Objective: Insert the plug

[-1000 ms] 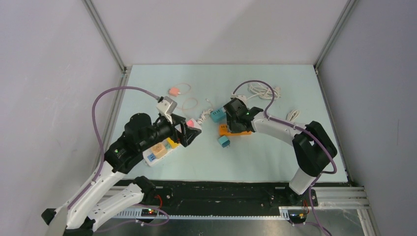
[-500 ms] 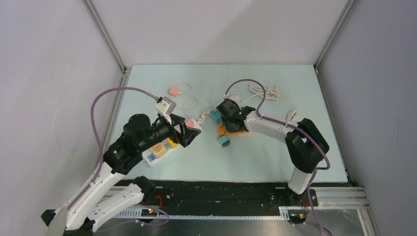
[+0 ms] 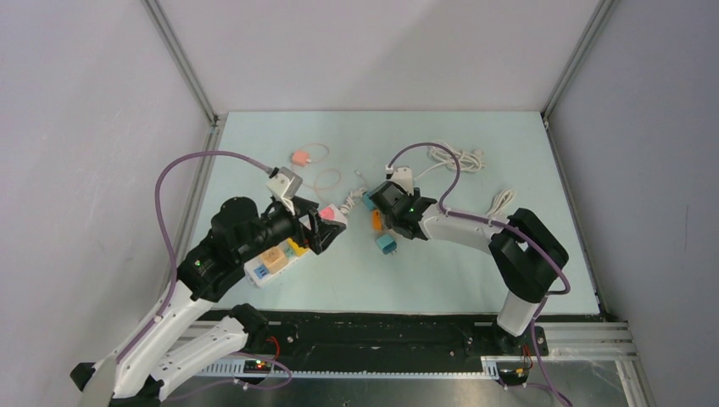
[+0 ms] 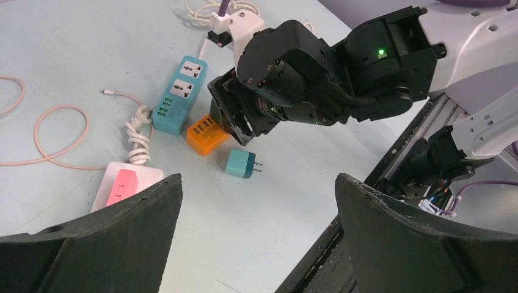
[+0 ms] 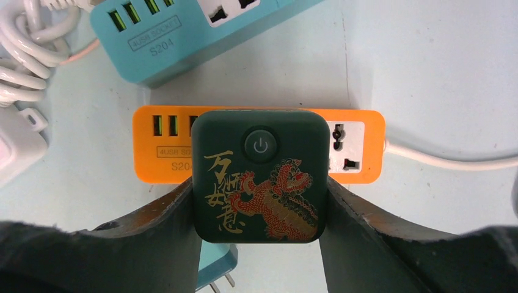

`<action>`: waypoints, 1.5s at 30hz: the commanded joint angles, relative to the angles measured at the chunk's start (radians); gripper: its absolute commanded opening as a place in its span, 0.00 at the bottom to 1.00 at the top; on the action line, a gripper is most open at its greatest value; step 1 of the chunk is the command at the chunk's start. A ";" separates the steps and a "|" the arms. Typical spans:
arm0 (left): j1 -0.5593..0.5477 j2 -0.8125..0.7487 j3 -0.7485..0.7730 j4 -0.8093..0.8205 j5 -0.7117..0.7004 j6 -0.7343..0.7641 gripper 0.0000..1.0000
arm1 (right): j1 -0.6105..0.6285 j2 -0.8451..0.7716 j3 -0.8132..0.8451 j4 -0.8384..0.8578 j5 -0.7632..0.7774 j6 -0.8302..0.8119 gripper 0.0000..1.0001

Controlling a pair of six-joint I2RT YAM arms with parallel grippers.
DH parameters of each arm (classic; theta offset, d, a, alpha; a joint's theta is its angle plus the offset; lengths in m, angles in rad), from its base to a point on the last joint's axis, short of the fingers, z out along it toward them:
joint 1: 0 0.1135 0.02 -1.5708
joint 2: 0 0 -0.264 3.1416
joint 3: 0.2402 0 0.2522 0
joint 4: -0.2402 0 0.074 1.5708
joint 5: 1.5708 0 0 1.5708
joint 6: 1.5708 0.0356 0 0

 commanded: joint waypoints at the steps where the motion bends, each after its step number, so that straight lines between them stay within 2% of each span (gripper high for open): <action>1: 0.007 -0.005 -0.005 0.025 -0.006 0.001 0.98 | -0.027 0.139 -0.104 -0.096 -0.291 0.029 0.00; 7: 0.008 0.000 -0.004 0.025 0.000 -0.005 0.98 | -0.050 0.123 -0.034 -0.218 -0.260 -0.031 0.00; 9: 0.007 -0.001 -0.004 0.025 0.000 -0.006 0.98 | -0.047 0.119 -0.024 -0.234 -0.238 -0.031 0.11; 10: 0.008 0.000 -0.004 0.026 0.001 -0.006 0.98 | -0.044 0.115 -0.018 -0.237 -0.230 -0.032 0.25; 11: 0.007 0.001 -0.004 0.026 0.001 -0.006 0.98 | -0.043 0.102 -0.014 -0.237 -0.215 -0.032 0.32; 13: 0.007 0.002 -0.004 0.025 0.001 -0.005 0.98 | -0.039 0.075 0.005 -0.232 -0.198 -0.039 0.54; 15: 0.007 0.002 -0.003 0.026 0.001 -0.004 0.98 | -0.037 0.043 0.038 -0.225 -0.167 -0.057 0.68; 18: 0.007 -0.003 -0.001 0.025 0.002 0.001 0.98 | -0.051 -0.004 0.132 -0.233 -0.144 -0.088 0.79; 19: 0.008 -0.004 -0.001 0.024 -0.001 0.003 0.98 | -0.051 -0.010 0.154 -0.246 -0.140 -0.097 0.87; 22: 0.006 -0.013 -0.002 0.024 -0.004 0.007 0.98 | -0.048 -0.041 0.230 -0.269 -0.127 -0.123 0.98; 29: 0.006 -0.025 -0.007 0.025 -0.008 0.006 0.98 | -0.056 -0.096 0.248 -0.276 -0.148 -0.120 1.00; 37: 0.006 -0.015 -0.006 0.026 -0.009 -0.006 0.98 | -0.081 -0.018 0.248 -0.266 -0.115 -0.083 0.96; 45: 0.007 -0.015 -0.006 0.025 -0.012 -0.004 0.98 | -0.099 0.043 0.248 -0.215 -0.173 -0.086 0.85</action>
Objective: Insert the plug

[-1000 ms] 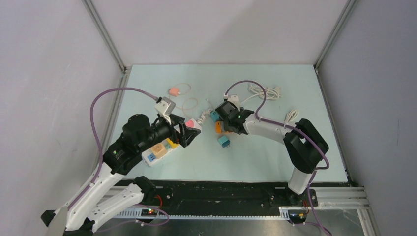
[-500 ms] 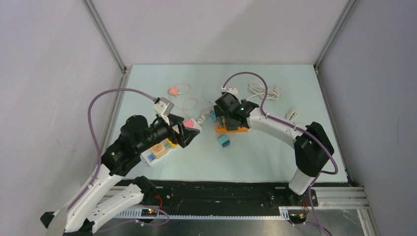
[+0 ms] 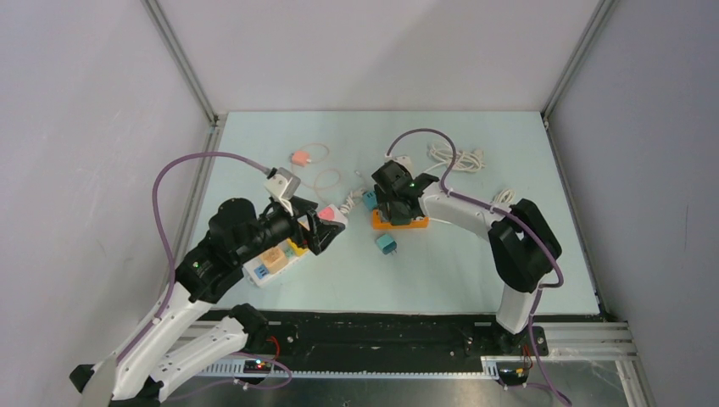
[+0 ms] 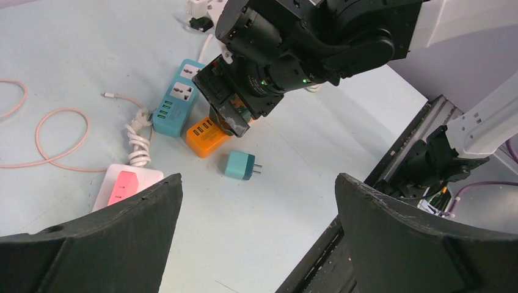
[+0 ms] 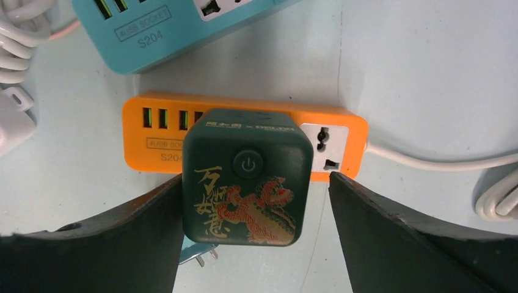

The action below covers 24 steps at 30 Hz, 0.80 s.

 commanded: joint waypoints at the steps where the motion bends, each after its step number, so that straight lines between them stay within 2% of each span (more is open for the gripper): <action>1: 0.007 -0.003 -0.006 0.025 -0.012 -0.003 0.98 | -0.011 0.025 0.029 0.040 -0.028 0.008 0.83; 3: 0.006 -0.002 -0.006 0.024 -0.013 -0.002 0.98 | -0.020 0.036 0.027 0.034 -0.036 0.013 0.72; 4: 0.006 -0.002 -0.006 0.024 -0.014 -0.003 0.98 | -0.022 0.041 0.027 0.031 -0.036 0.014 0.62; 8: 0.006 -0.001 -0.001 0.024 -0.010 -0.002 0.98 | -0.018 0.029 -0.022 0.037 0.000 0.021 0.48; 13: 0.007 0.005 0.006 0.025 -0.004 0.001 0.98 | -0.021 0.022 -0.061 0.030 0.043 0.015 0.44; 20: 0.008 0.007 0.003 0.024 -0.002 0.002 0.98 | -0.059 -0.024 -0.151 0.033 0.117 -0.012 0.44; 24: 0.007 0.016 0.010 0.024 0.002 0.003 0.98 | -0.085 -0.061 -0.188 0.068 0.110 -0.052 0.45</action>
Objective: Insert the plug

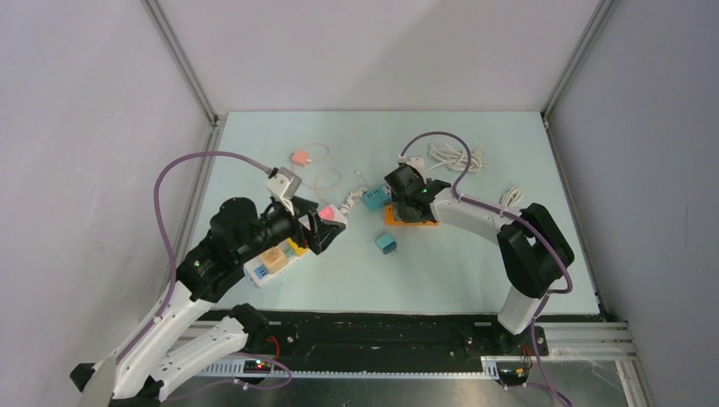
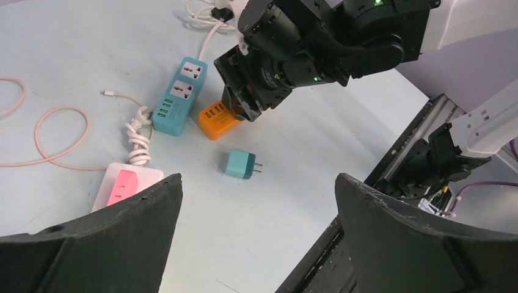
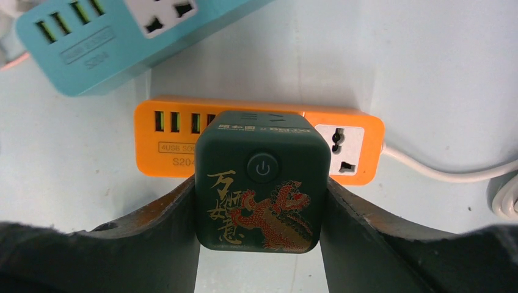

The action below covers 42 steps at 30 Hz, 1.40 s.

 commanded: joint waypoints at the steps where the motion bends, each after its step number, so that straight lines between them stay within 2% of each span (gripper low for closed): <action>1: 0.007 0.010 0.011 0.025 0.002 0.002 0.98 | -0.048 -0.019 -0.065 -0.058 0.080 -0.074 0.45; 6: 0.007 0.007 0.008 0.025 0.000 0.002 0.98 | -0.070 -0.025 -0.074 -0.040 0.038 -0.105 0.48; 8: 0.006 0.008 0.008 0.024 -0.002 0.002 0.98 | -0.069 -0.034 -0.073 -0.023 0.008 -0.113 0.56; 9: 0.006 0.008 0.007 0.025 -0.003 0.002 0.98 | -0.065 -0.046 -0.072 -0.015 -0.004 -0.114 0.65; 10: 0.007 0.007 0.007 0.024 -0.003 0.002 0.98 | -0.062 -0.054 -0.070 -0.004 -0.005 -0.112 0.69; 14: 0.008 0.011 0.013 0.024 0.009 0.000 0.98 | -0.059 -0.131 -0.005 -0.016 0.006 -0.078 0.97; 15: 0.007 0.010 0.014 0.025 0.015 -0.002 0.98 | -0.059 -0.140 0.011 -0.029 0.006 -0.077 0.98; 20: 0.006 0.001 0.014 0.025 0.009 -0.003 0.98 | -0.048 -0.203 0.100 -0.084 0.003 -0.080 0.99; 25: 0.007 -0.008 0.012 0.024 0.003 -0.006 0.98 | -0.003 -0.255 0.104 -0.135 -0.026 -0.072 0.97; 27: 0.008 -0.009 0.014 0.023 0.003 -0.012 0.98 | 0.022 -0.264 0.103 -0.156 -0.054 -0.069 0.87; 28: 0.007 -0.009 0.014 0.023 0.002 -0.014 0.98 | 0.031 -0.267 0.097 -0.160 -0.092 -0.075 0.78; 31: 0.007 -0.017 0.012 0.023 -0.004 -0.020 0.98 | 0.103 -0.289 0.057 -0.143 -0.140 -0.097 0.64; 34: 0.007 -0.032 0.006 0.022 -0.017 -0.025 0.98 | 0.152 -0.298 -0.017 -0.114 -0.174 -0.099 0.63; 37: 0.008 -0.041 0.001 0.023 -0.021 -0.031 0.98 | 0.183 -0.270 -0.088 -0.089 -0.214 -0.090 0.68; 42: 0.007 -0.046 -0.002 0.019 -0.024 -0.035 0.98 | 0.229 -0.175 -0.117 -0.060 -0.292 -0.115 0.73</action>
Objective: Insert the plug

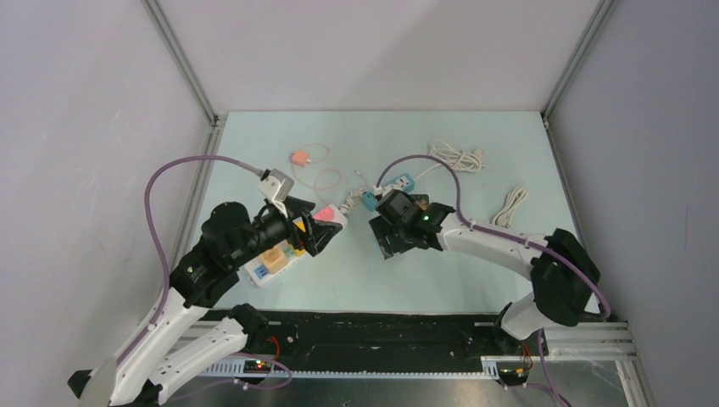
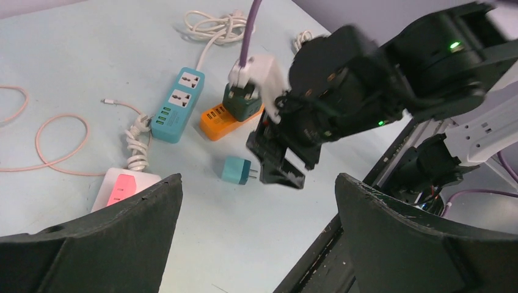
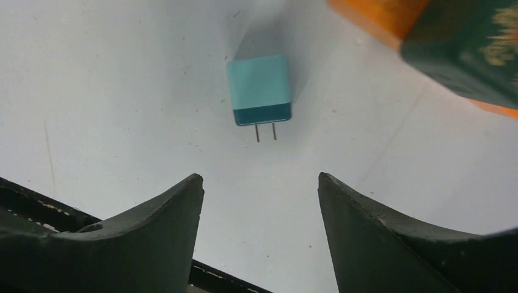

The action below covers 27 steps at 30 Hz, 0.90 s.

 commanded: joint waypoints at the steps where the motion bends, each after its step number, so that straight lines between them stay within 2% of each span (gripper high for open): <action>1: 0.006 -0.010 -0.001 0.018 -0.020 -0.016 0.98 | 0.029 0.090 -0.007 0.053 -0.080 -0.026 0.74; 10: 0.007 -0.003 0.006 0.009 0.003 -0.013 0.98 | 0.011 0.251 0.013 0.150 -0.108 -0.115 0.75; 19: 0.006 0.008 0.021 0.010 0.011 -0.006 0.98 | -0.023 0.267 0.016 0.163 -0.065 -0.127 0.75; 23: 0.006 0.016 0.023 0.009 0.015 -0.007 0.98 | -0.051 0.301 0.016 0.198 -0.092 -0.163 0.75; 25: 0.006 0.017 0.024 0.010 0.018 -0.007 0.98 | -0.063 0.316 0.017 0.214 -0.125 -0.203 0.73; 27: 0.007 0.015 0.026 0.009 0.036 -0.004 0.98 | -0.067 0.325 0.018 0.225 -0.158 -0.231 0.63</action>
